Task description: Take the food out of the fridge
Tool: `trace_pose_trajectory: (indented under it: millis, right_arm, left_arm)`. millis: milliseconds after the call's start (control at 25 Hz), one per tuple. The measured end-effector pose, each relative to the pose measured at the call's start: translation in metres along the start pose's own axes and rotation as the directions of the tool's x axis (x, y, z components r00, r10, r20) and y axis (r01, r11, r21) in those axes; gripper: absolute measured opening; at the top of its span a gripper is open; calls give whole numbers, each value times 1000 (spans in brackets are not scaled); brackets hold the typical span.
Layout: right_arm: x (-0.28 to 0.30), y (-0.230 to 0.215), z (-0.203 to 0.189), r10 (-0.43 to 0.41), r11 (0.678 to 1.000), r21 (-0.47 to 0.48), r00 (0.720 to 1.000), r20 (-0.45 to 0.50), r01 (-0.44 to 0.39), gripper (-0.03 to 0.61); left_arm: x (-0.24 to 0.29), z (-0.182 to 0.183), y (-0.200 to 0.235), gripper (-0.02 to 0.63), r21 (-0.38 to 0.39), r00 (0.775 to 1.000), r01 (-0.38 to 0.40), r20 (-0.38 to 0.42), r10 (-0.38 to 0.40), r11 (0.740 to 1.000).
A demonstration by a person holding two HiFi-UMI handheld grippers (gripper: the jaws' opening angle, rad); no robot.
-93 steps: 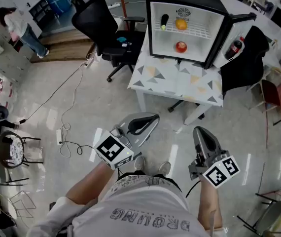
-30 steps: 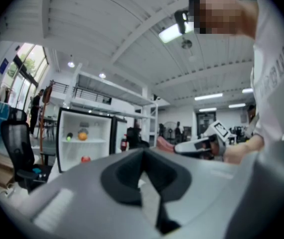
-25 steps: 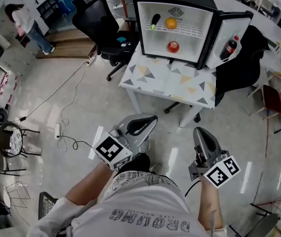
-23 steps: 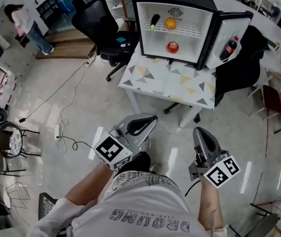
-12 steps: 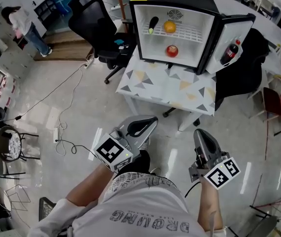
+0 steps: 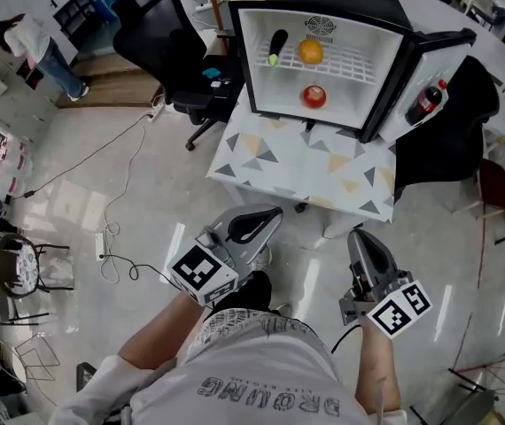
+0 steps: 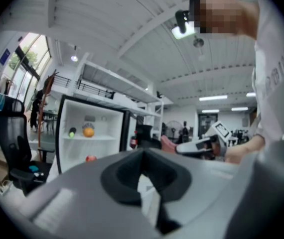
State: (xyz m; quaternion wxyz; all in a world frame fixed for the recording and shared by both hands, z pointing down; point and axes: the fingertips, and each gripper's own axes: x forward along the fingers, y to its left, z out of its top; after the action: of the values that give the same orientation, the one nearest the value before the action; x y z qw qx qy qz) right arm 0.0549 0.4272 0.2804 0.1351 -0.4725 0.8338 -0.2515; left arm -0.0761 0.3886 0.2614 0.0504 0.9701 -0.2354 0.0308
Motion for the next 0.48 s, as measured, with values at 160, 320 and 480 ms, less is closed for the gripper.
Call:
trace_pose_trajectory:
  millis: [160, 320, 480]
  right_arm:
    - [35, -19, 2, -10, 1000, -2, 1000, 0, 10, -11]
    - [69, -28, 0, -21, 1000, 0, 1000, 3, 21, -11]
    - [163, -50, 13, -31, 1000, -2, 1000, 3, 31, -11]
  left_arm:
    - [17, -6, 38, 6, -10, 1000, 6, -3, -6, 1000]
    - [22, -11, 73, 6, -15, 1000, 17, -4, -17, 1000]
    - [43, -6, 169, 6, -21, 1000, 28, -4, -28, 999]
